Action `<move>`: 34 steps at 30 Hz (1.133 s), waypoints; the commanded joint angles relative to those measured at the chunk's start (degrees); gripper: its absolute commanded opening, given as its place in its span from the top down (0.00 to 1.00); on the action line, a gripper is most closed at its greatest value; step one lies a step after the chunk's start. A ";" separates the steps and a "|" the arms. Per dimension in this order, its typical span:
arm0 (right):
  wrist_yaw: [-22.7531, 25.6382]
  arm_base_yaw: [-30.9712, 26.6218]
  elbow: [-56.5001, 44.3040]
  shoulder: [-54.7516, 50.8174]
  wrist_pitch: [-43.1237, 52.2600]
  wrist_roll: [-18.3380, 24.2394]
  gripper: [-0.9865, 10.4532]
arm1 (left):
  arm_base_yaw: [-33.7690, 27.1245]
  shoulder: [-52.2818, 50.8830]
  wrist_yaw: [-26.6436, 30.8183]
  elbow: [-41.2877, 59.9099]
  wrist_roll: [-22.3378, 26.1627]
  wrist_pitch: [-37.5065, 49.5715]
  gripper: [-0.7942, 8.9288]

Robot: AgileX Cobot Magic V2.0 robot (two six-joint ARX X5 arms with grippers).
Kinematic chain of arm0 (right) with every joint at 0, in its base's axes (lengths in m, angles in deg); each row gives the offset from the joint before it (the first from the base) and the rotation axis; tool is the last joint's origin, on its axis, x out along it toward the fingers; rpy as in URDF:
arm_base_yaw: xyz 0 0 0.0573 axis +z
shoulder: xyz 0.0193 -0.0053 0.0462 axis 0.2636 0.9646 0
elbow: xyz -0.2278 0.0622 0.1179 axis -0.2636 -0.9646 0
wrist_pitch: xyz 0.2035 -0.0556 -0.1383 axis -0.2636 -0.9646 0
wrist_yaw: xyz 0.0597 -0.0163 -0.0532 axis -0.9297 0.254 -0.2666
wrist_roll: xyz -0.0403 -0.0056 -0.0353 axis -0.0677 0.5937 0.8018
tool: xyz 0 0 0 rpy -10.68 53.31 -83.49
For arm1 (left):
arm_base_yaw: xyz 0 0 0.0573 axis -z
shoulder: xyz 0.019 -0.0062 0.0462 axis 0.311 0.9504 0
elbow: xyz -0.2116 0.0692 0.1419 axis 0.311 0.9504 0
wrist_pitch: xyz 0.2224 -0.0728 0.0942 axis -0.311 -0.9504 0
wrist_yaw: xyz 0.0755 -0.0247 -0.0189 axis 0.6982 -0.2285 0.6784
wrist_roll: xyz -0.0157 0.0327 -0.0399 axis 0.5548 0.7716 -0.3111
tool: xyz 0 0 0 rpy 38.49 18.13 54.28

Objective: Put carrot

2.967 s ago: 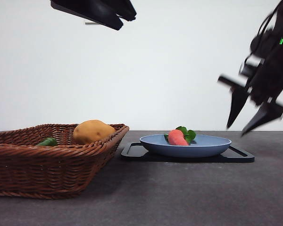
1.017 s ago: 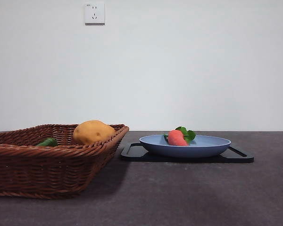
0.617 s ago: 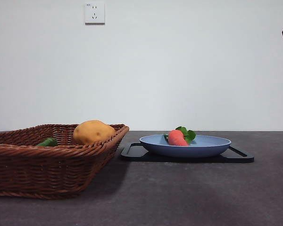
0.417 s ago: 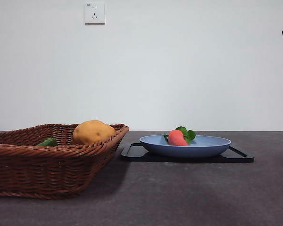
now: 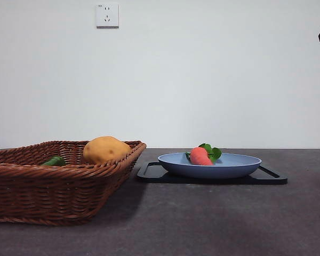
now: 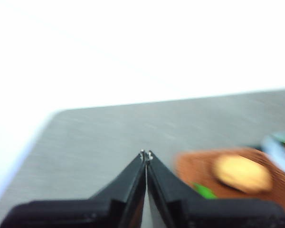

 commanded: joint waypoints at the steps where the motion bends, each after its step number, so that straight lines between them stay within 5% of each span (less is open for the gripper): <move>1: 0.20 0.39 0.22 0.17 0.81 -0.59 0.90 | -4.50 -2.10 -1.03 4.15 1.57 4.68 0.91; 11: 0.20 0.39 0.22 0.17 0.81 -0.59 0.90 | -7.37 -3.45 -8.44 20.68 1.27 14.97 0.91; 23: 0.20 0.39 0.22 0.17 0.85 -0.59 0.90 | -5.73 -7.78 -8.00 31.74 -5.79 18.49 0.91; 34: 0.20 0.39 0.22 0.17 0.87 -0.59 0.90 | -1.03 -7.76 -7.89 32.30 -5.70 18.38 0.91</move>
